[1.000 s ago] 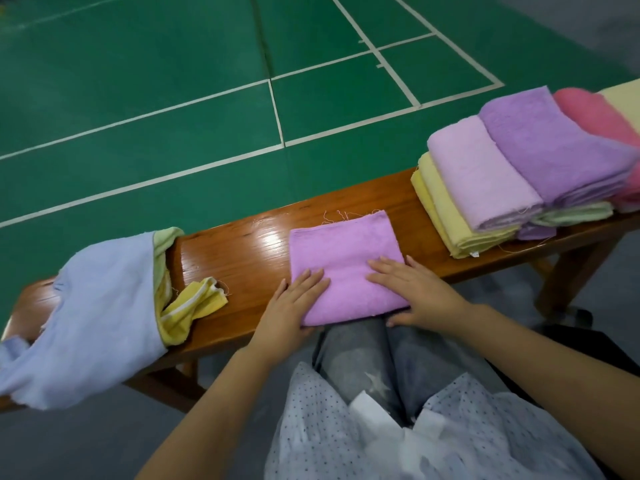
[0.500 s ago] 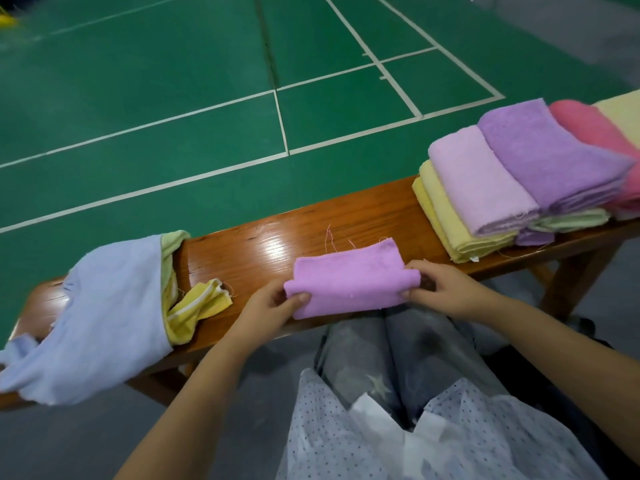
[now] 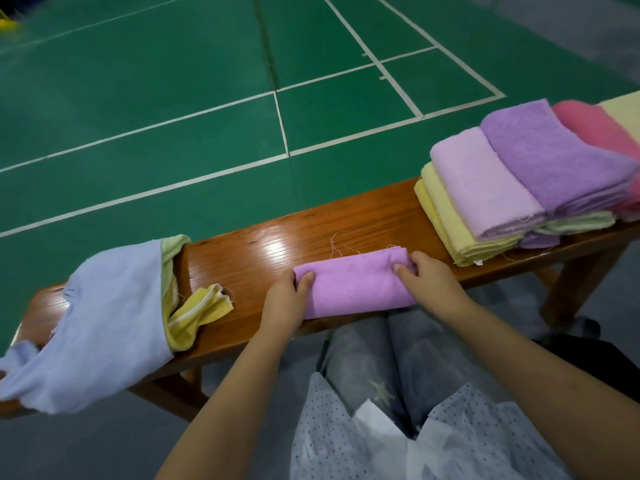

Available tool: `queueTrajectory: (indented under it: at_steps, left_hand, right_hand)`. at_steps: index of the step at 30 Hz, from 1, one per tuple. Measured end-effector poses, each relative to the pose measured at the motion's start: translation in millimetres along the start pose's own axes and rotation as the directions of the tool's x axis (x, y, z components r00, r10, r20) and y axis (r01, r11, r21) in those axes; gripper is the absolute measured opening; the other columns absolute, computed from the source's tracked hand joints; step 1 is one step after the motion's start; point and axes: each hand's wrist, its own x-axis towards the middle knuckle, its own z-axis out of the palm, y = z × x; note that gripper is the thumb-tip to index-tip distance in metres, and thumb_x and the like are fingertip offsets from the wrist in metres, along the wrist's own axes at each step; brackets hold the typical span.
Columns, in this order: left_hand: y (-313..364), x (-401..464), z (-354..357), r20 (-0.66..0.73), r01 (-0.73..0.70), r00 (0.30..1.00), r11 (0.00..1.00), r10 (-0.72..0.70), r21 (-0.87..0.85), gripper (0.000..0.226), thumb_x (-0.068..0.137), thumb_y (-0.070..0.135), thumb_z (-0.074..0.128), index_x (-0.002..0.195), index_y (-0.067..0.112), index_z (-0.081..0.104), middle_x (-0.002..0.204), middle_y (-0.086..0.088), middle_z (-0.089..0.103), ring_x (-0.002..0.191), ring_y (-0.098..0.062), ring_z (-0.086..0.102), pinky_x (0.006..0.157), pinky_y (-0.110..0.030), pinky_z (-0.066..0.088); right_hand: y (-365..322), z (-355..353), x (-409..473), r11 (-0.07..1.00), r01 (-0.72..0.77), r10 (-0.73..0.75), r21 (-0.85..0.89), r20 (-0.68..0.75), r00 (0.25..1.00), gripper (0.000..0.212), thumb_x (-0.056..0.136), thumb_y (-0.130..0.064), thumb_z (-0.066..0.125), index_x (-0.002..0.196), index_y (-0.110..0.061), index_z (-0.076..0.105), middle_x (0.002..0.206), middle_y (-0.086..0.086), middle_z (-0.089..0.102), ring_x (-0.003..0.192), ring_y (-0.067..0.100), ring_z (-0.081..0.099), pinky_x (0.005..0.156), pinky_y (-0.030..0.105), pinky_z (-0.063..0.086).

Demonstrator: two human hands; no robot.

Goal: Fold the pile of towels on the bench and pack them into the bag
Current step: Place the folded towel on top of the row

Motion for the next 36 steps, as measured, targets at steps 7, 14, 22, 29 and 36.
queueTrajectory:
  at_steps: [7,14,22,29,36]
  left_hand:
    - [1.3,6.3,6.6,-0.054,0.036,0.998,0.993,-0.030,0.114,0.037,0.099,0.042,0.043,0.114,0.011,0.057,0.090,0.002,0.056,0.083,-0.014,0.054,0.066,-0.023,0.039]
    - [3.1,16.5,-3.0,-0.093,0.140,0.987,0.989,-0.135,0.044,0.036,0.092,0.047,0.056,0.107,0.015,0.048,0.093,0.000,0.057,0.084,-0.018,0.056,0.069,-0.029,0.047]
    - [11.1,-48.3,5.6,-0.136,0.224,0.905,0.723,-0.403,-0.654,0.024,0.093,0.031,0.061,0.105,0.015,0.048,0.096,0.003,0.053,0.085,-0.011,0.055,0.071,-0.026,0.048]
    - [13.0,-73.4,40.3,0.286,0.453,0.889,0.607,-0.357,-0.652,0.043,0.086,0.042,0.068,0.109,0.008,0.054,0.104,-0.009,0.066,0.093,-0.019,0.066,0.084,-0.035,0.057]
    - [30.8,-74.9,47.4,0.352,0.468,0.875,0.392,-0.332,-0.792,0.057,0.080,0.022,0.077,0.124,0.002,0.047,0.118,-0.014,0.062,0.100,-0.030,0.066,0.075,-0.043,0.060]
  right_hand:
    - [-5.6,-0.7,1.7,0.988,-0.018,0.005,-0.153,-0.085,0.996,0.026,0.092,-0.038,0.057,0.098,-0.013,0.056,0.101,0.006,0.053,0.087,0.020,0.054,0.071,0.029,0.044]
    - [-10.0,-2.3,-10.7,0.998,-0.059,0.059,0.002,-0.023,0.998,0.032,0.091,-0.032,0.061,0.109,-0.012,0.046,0.097,0.005,0.056,0.086,0.020,0.057,0.068,0.029,0.045]
    - [0.1,4.2,-27.1,0.916,-0.207,0.220,0.345,0.000,0.975,0.032,0.086,-0.028,0.068,0.100,-0.009,0.046,0.093,0.009,0.058,0.079,0.027,0.064,0.059,0.040,0.059]
    - [0.3,21.6,-48.7,0.674,-0.391,0.342,0.627,0.204,0.917,0.034,0.086,-0.027,0.069,0.104,-0.007,0.047,0.100,0.014,0.064,0.071,0.020,0.067,0.049,0.023,0.050]
    - [0.3,33.4,-72.0,0.541,-0.463,0.283,0.702,0.367,0.886,0.024,0.089,-0.024,0.065,0.104,-0.008,0.056,0.095,0.012,0.068,0.077,0.020,0.066,0.059,0.023,0.052]
